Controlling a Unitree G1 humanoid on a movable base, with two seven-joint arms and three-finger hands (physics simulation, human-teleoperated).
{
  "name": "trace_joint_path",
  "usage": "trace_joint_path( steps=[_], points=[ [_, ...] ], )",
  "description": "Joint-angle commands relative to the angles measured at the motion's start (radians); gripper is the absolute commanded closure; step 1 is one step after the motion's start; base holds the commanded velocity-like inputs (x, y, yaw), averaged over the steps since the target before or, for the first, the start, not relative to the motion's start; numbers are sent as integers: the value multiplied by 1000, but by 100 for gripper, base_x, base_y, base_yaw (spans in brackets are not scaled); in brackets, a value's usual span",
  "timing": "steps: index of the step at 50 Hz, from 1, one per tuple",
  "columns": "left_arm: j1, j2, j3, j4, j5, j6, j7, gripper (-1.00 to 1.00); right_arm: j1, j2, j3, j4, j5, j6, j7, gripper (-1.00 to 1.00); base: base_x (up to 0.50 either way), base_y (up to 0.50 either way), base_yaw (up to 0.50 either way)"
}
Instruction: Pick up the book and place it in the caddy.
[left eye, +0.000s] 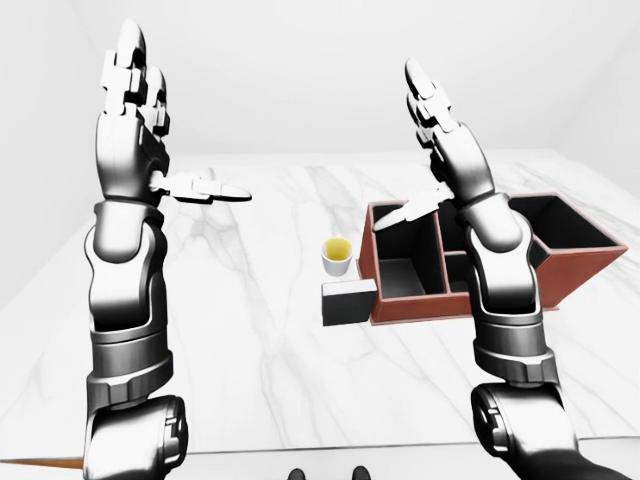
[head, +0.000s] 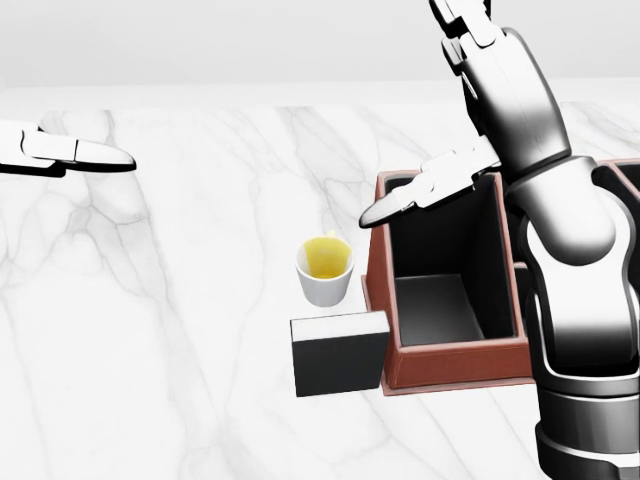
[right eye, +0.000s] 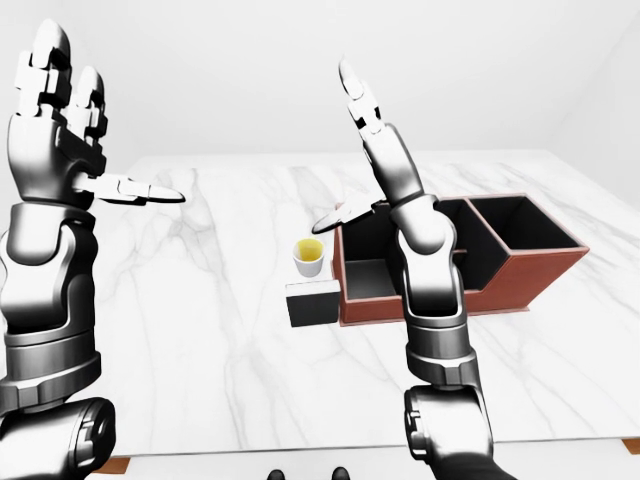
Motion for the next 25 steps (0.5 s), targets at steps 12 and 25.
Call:
trace_joint_path(
  steps=[12, 25],
  points=[
    [4, -5, -4, 38, 7, 0, -3, -100, 1, -1, -4, 5, 17, 0, 10, -100, 14, -6, 0],
    [4, -6, -5, 50, 10, 0, -5, -100, -15, -3, -11, 39, 34, 0, -32, -100, 11, -4, 0]
  ],
)
